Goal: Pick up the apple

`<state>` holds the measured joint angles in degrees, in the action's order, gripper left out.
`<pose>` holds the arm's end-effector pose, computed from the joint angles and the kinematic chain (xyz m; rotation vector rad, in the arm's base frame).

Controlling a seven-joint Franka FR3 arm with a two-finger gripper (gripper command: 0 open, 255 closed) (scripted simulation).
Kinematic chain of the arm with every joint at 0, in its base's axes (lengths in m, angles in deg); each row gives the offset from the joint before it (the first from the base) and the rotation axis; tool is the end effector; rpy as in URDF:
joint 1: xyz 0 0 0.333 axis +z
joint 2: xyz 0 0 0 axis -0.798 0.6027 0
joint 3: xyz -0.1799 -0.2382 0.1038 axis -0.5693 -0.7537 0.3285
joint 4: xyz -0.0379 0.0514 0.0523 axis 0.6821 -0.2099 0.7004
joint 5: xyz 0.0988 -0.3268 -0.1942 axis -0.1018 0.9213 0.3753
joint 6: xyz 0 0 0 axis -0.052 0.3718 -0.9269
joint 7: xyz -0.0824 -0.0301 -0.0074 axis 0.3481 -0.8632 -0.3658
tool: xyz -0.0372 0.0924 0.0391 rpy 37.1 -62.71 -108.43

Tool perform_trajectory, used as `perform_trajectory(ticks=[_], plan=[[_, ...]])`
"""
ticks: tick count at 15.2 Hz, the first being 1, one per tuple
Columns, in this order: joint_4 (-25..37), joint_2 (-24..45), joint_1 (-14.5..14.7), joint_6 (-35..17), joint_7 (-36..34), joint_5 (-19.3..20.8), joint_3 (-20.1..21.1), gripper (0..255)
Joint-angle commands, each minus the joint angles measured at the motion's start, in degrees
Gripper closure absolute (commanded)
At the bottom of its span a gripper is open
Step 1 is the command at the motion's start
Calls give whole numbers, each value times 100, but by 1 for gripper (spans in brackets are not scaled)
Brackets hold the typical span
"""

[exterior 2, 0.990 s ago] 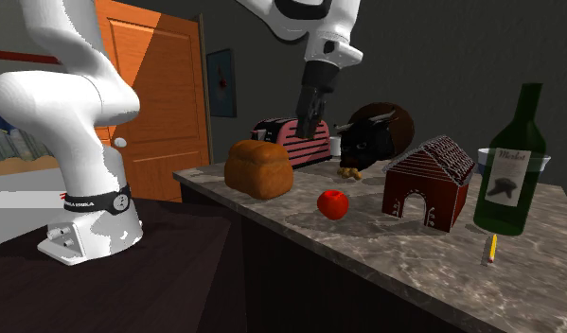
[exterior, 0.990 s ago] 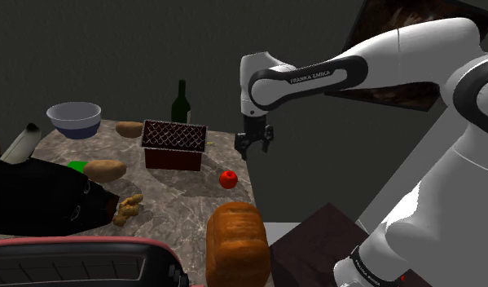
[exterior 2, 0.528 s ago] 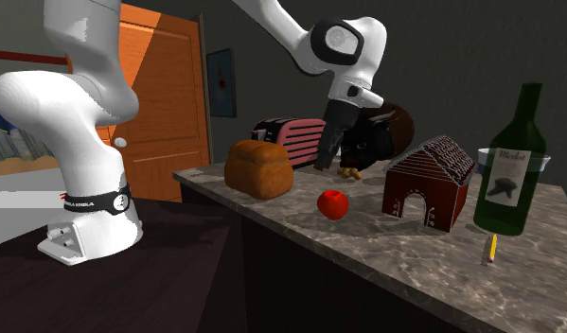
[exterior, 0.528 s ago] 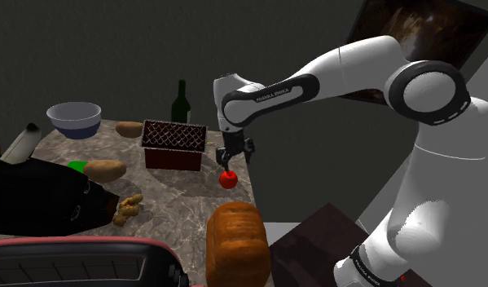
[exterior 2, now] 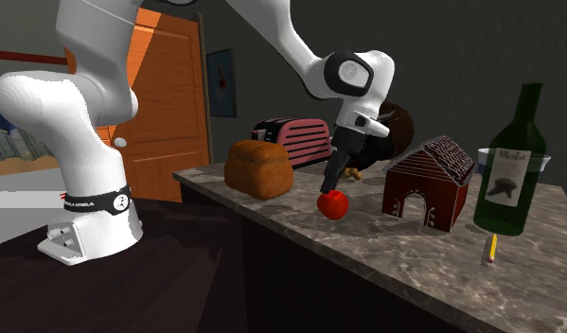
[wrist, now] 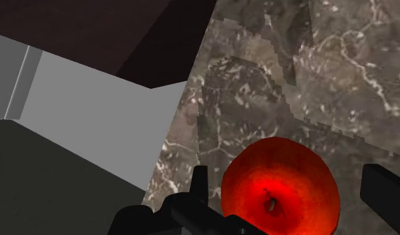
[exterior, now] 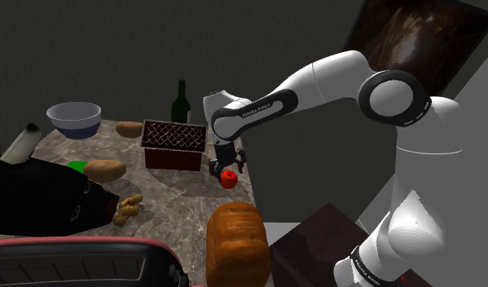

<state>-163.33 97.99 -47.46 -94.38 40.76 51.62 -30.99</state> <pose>0.5664 0.2074 0.2625 2.8871 -0.2392 -0.4387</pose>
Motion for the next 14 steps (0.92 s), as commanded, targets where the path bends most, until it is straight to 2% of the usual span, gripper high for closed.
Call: perform_trajectory(ticks=[1, 4, 5, 14], plan=[[-26, 100, 11, -122, -26, 34, -17, 0], [-32, 127, 14, -155, -33, 43, -22, 0], [-33, 125, 13, -154, -31, 42, -22, 255], [-32, 127, 14, -155, -33, 43, -22, 255]])
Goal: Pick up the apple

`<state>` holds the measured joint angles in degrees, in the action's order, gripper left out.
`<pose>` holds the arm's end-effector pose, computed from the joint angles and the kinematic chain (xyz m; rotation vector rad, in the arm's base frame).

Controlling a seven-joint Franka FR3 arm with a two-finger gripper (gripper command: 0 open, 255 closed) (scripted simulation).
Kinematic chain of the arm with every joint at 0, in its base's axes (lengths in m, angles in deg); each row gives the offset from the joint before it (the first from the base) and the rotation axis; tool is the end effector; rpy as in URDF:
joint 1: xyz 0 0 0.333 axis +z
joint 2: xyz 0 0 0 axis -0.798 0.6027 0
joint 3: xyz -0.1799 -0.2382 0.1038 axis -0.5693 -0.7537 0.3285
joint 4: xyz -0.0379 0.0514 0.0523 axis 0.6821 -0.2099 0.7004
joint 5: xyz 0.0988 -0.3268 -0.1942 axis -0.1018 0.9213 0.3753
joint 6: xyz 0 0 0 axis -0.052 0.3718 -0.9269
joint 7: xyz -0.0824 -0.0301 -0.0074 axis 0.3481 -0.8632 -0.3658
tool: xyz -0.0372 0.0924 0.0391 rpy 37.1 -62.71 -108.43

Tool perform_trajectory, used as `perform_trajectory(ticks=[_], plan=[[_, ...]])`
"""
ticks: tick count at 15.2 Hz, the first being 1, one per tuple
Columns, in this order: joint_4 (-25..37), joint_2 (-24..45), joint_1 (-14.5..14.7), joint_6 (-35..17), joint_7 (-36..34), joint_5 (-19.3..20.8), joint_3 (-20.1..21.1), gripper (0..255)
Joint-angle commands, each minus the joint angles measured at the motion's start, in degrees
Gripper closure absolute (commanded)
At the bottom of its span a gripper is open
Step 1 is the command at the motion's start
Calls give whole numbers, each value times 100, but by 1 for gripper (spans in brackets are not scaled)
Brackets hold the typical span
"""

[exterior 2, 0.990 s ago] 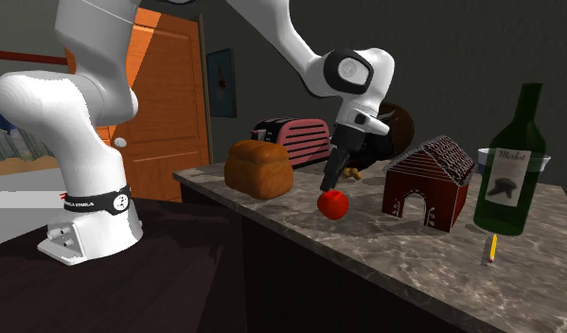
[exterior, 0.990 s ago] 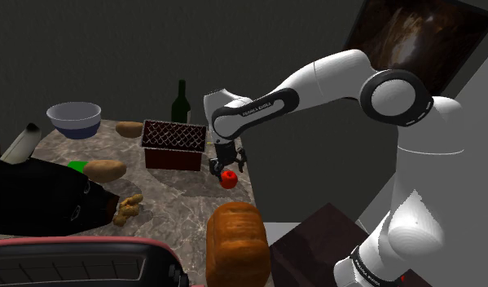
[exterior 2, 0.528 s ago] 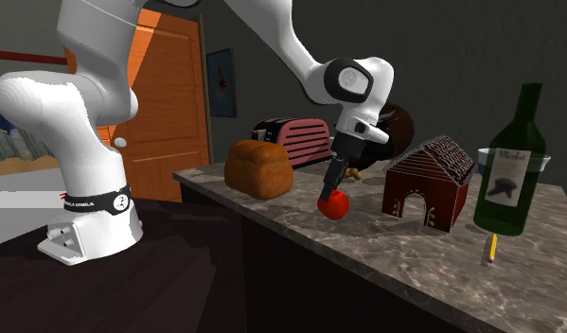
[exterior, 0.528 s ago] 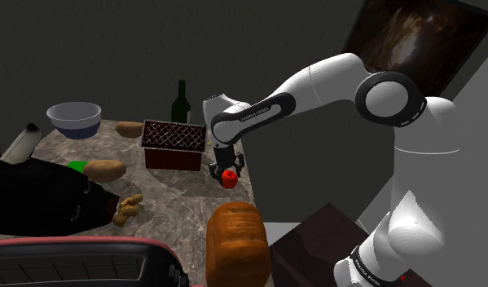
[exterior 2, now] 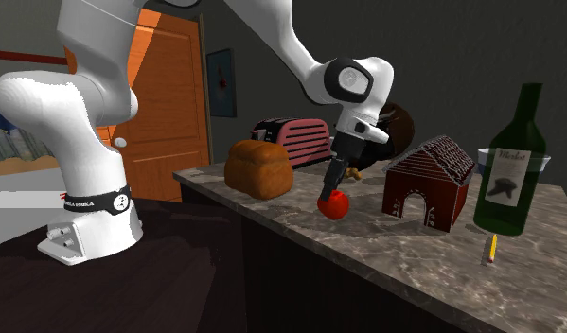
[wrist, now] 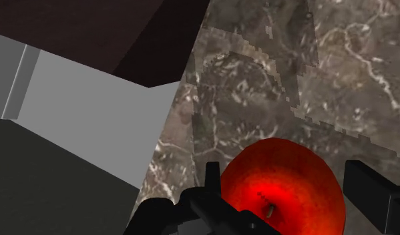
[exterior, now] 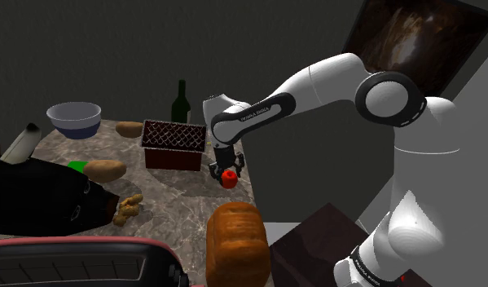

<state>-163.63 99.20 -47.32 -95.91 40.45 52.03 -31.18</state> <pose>0.5665 0.2077 0.2491 2.8881 -0.2389 -0.4369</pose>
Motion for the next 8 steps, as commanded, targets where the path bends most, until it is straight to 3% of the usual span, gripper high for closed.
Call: perform_trajectory(ticks=[1, 8], plan=[[9, -42, -6, 55, 10, -14, 6, 255], [125, -353, -37, 465, 90, -119, 57, 255]])
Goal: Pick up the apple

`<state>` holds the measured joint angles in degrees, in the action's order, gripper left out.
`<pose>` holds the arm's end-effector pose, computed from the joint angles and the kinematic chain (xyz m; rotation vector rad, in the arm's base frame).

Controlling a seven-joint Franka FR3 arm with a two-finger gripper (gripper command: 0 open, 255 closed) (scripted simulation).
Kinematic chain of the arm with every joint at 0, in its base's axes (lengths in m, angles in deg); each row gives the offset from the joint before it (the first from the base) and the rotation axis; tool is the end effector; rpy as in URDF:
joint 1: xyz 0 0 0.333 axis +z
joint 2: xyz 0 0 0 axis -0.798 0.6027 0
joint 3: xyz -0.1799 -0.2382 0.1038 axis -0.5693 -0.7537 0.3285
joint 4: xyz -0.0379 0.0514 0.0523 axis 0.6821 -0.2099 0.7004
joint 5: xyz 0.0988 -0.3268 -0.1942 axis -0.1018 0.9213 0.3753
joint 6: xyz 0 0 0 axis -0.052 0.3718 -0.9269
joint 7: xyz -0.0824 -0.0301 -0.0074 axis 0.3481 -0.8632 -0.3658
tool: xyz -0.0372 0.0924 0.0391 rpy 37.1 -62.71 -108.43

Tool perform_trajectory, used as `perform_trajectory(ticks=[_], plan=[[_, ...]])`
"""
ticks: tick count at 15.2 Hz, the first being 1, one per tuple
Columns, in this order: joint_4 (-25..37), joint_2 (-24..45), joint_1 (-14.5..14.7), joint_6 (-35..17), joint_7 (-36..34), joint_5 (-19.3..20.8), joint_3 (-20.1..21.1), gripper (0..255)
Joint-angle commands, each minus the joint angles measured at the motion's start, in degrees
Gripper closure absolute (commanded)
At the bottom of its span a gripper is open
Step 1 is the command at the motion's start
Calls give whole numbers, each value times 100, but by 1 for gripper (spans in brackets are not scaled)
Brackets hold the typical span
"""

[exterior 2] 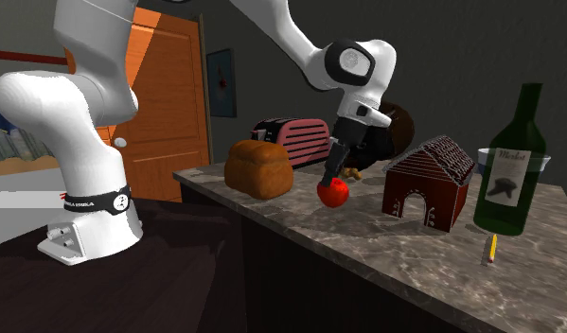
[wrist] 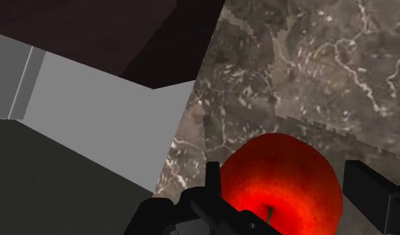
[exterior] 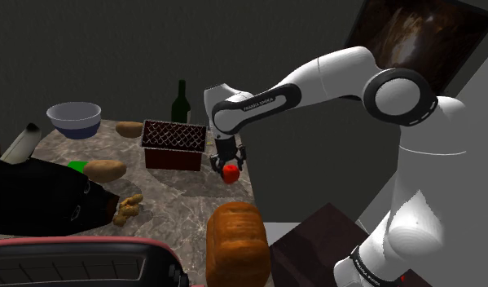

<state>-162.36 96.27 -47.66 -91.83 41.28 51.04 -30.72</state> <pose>0.5677 0.2071 0.2850 2.8874 -0.2396 -0.4376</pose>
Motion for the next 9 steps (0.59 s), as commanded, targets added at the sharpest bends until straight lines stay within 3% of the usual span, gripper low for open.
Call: perform_trajectory(ticks=[1, 9], plan=[[19, -100, -7, 117, 19, -35, 18, 255], [182, -333, -26, 498, 84, -115, 52, 255]])
